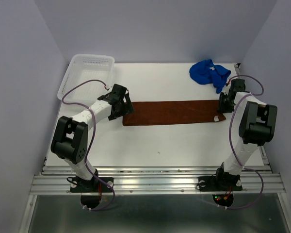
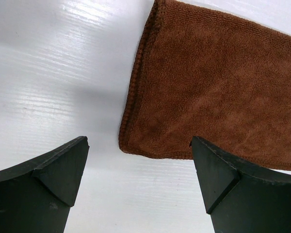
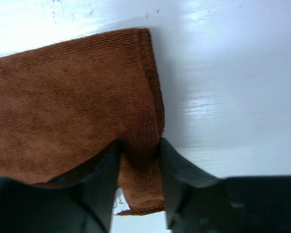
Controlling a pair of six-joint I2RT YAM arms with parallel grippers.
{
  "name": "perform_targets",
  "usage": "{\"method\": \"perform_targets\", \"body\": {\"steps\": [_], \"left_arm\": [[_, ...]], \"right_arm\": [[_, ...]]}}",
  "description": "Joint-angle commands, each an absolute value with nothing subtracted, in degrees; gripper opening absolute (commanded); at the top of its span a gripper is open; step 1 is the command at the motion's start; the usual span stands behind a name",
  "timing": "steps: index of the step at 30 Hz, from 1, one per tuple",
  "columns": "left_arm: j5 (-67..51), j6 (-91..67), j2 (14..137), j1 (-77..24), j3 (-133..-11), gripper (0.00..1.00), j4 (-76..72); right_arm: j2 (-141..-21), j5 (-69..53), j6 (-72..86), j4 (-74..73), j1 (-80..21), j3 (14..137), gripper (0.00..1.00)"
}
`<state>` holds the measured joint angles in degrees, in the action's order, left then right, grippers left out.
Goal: Roll the towels
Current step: Fold the towel
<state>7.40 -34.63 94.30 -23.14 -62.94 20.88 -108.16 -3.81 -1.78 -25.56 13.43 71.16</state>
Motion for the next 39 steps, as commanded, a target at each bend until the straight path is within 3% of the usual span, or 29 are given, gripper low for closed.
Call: {"method": "perform_targets", "body": {"steps": [1,5,8,18,22,23,25,28,30,33,35,39], "left_arm": [[7.7,-35.1,93.9,-22.8,-63.8,0.99,20.1],[6.8,-34.8,94.4,-22.7,-64.1,0.99,19.4],[6.1,-34.4,95.4,-22.7,-64.8,0.99,19.0],[2.6,-33.5,99.8,-22.7,-66.7,0.99,16.3],[0.6,-33.3,102.5,-22.7,-67.6,0.86,15.0],[0.3,-33.0,102.9,-22.7,-67.8,0.79,14.3],[-2.1,-32.7,103.6,-22.8,-68.0,0.78,13.6],[-3.1,-31.9,104.8,-23.0,-68.5,0.65,13.0],[-3.2,-31.3,105.5,-23.5,-68.9,0.61,12.9],[-3.0,-30.2,107.5,-24.4,-69.2,0.49,13.5],[-3.0,-30.4,108.4,-24.7,-69.0,0.36,13.6],[-2.4,-30.1,109.9,-25.6,-69.0,0.30,13.5]], "right_arm": [[-109.3,-3.2,-2.2,-25.3,13.4,69.0,0.35],[-109.9,-1.5,-3.0,-25.2,13.4,68.7,0.19],[-110.3,1.7,-4.0,-25.3,13.4,69.6,0.14],[-108.0,7.4,-13.3,-26.6,14.0,76.0,0.10],[-106.6,7.0,-14.9,-27.1,14.5,77.0,0.10],[-106.3,6.6,-15.2,-27.1,14.5,76.7,0.10],[-106.2,6.8,-15.5,-27.2,14.5,76.7,0.10],[-106.6,7.0,-15.6,-27.3,14.5,77.2,0.10],[-107.1,7.3,-15.6,-27.3,14.5,77.6,0.10],[-107.8,7.2,-15.3,-28.1,14.5,78.9,0.10],[-107.7,7.3,-15.3,-28.1,14.5,79.4,0.09],[-106.7,7.6,-16.3,-28.4,14.5,80.5,0.09]]}}
